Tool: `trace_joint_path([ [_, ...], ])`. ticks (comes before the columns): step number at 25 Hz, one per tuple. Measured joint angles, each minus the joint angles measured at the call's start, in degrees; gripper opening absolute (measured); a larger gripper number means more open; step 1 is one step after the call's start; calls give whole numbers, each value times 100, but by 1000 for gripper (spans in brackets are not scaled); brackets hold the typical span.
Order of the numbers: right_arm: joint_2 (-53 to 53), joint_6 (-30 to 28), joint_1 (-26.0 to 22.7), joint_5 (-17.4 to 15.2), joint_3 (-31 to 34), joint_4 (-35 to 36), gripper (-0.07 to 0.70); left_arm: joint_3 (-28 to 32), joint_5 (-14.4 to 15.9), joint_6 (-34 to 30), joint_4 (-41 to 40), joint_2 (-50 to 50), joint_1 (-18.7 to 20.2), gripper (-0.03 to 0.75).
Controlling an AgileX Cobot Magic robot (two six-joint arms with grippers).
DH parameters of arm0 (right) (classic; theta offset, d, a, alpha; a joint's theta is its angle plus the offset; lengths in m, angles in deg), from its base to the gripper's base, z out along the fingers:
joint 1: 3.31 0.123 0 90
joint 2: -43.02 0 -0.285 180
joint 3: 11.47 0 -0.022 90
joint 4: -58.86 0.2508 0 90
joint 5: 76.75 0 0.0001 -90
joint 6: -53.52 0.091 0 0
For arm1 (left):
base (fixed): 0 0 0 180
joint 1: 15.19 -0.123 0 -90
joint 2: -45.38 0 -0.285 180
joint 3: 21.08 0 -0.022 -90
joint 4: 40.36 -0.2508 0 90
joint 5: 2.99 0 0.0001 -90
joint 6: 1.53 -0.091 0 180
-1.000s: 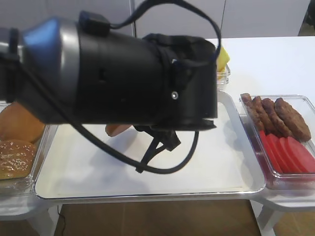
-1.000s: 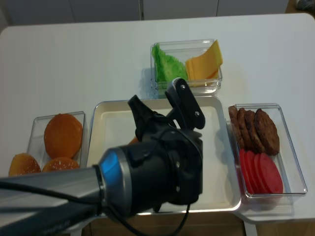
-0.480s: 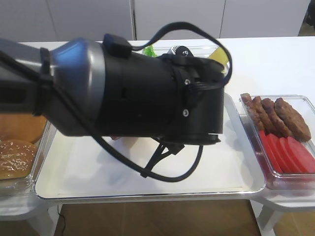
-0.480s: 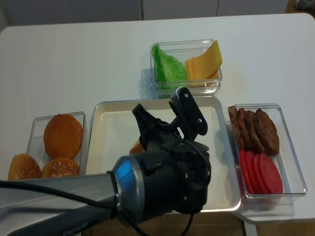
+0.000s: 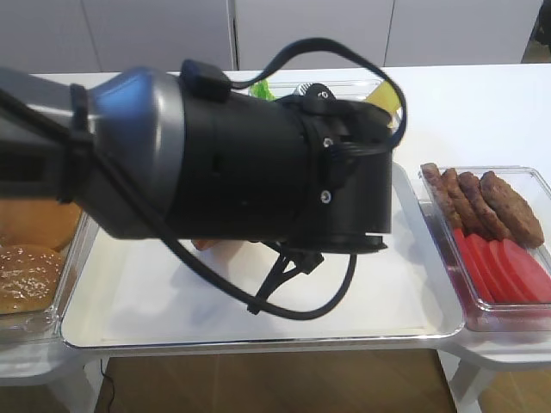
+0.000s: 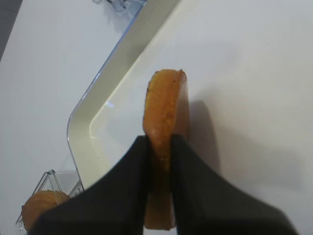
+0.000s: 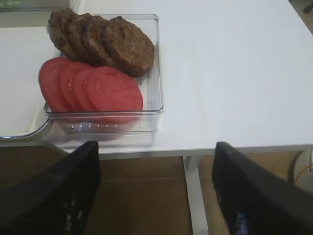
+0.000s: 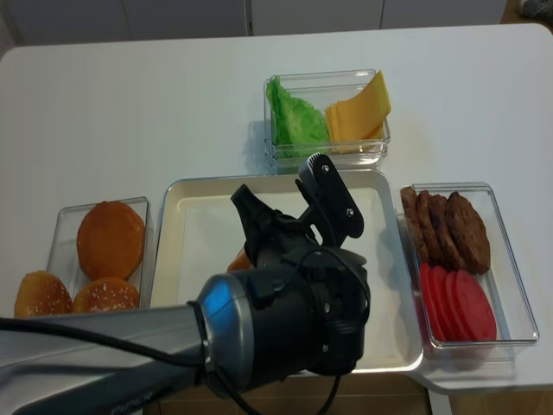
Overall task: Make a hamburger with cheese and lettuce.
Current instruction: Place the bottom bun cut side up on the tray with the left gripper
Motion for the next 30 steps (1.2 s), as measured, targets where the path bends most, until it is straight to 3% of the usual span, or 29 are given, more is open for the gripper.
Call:
trace_joint_path([
  [11, 0, 0, 0, 0, 0, 0, 561, 0, 0, 0, 98, 0, 0, 106],
  [30, 0, 0, 0, 0, 0, 0, 561, 0, -92, 0, 298, 0, 0, 211],
])
